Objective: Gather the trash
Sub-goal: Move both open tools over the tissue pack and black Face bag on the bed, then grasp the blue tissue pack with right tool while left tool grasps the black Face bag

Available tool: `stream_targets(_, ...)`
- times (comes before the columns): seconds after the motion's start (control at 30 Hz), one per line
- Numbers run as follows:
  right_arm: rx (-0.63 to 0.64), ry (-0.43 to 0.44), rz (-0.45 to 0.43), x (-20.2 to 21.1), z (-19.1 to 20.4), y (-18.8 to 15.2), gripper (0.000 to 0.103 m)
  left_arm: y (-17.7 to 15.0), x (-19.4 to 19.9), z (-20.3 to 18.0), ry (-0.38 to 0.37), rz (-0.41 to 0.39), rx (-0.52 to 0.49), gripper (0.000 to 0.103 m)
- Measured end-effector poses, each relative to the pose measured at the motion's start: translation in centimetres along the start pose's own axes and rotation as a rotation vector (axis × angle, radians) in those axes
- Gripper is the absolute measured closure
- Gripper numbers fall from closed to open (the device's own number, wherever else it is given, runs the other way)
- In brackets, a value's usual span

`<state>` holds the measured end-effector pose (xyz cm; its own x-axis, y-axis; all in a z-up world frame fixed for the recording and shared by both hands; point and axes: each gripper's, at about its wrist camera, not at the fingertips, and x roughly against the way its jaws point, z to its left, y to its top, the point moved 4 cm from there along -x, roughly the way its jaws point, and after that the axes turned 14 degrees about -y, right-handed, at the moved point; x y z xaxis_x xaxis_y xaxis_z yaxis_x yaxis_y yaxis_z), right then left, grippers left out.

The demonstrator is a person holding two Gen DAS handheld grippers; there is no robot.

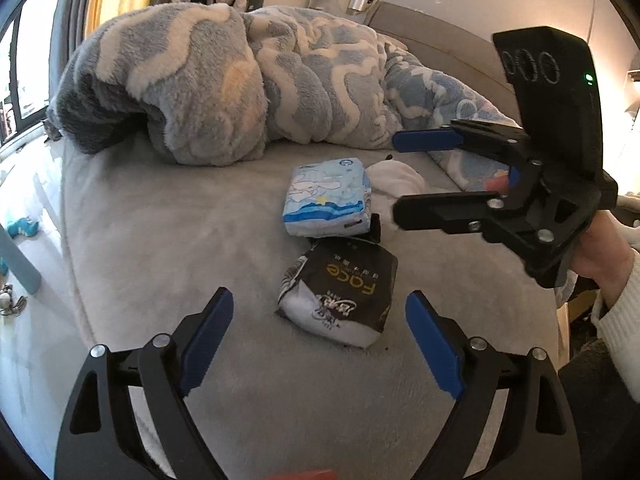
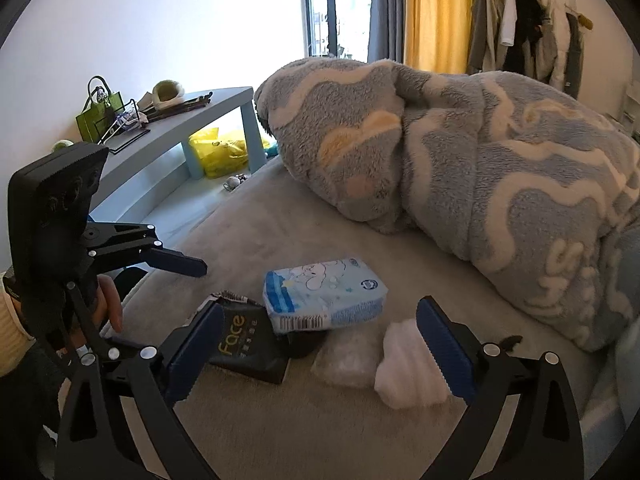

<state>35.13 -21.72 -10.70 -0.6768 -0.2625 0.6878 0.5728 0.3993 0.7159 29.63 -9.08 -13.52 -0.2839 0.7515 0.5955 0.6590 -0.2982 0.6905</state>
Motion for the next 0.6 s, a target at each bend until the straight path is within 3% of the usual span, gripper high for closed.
stream_targets(0.5,-0.036,0.040,0.011,-2.0,-1.5,0.1,0.005,0.6,-2.4,-0.5,-0.083,0.015,-0.002,0.015)
stream_targets(0.6,-0.035,0.045,0.018,-2.3,-1.4,0.1,0.005,0.7,-2.7,-0.2,-0.079,0.016,0.004,0.022)
